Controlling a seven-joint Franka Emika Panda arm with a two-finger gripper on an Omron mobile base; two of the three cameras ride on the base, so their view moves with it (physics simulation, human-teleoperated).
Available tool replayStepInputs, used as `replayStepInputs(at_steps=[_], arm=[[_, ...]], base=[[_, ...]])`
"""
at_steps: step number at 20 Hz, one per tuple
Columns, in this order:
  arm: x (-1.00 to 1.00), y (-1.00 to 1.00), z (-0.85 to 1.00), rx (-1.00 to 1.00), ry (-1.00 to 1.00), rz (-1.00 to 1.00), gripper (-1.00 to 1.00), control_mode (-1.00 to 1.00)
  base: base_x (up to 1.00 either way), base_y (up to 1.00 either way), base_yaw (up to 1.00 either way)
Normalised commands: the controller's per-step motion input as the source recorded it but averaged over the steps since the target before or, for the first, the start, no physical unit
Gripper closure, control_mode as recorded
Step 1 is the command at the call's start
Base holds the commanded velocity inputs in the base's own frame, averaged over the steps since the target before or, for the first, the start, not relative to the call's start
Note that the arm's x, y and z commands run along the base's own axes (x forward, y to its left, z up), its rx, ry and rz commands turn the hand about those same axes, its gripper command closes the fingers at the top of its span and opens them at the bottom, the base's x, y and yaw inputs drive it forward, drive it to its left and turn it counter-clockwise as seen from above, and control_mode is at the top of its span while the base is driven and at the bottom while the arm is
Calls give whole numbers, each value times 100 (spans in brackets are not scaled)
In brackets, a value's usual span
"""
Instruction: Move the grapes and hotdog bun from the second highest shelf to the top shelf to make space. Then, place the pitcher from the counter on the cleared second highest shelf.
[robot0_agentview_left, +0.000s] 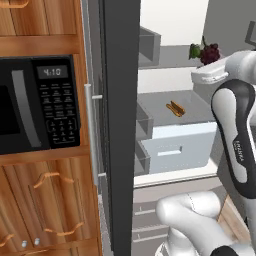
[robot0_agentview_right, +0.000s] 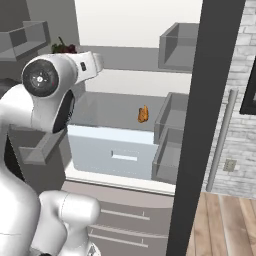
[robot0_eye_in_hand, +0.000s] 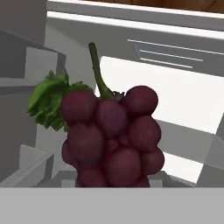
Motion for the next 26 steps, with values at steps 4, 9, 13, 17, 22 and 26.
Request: replayStepInputs(at_steps=[4, 9, 13, 17, 22, 26], arm=[[67, -9, 12, 2, 12, 0, 100, -100], [65, 0, -19, 0, 5, 0, 100, -100], [60, 0, -39, 0, 5, 1, 100, -100], [58, 0, -35, 0, 2, 1, 100, -100], [69, 0, -10, 0, 4, 0, 100, -100], [87, 0, 0, 0, 21, 0, 100, -100]], base=[[0, 0, 0], [0, 0, 0], [0, 0, 0], [0, 0, 0], [0, 0, 0], [0, 0, 0]])
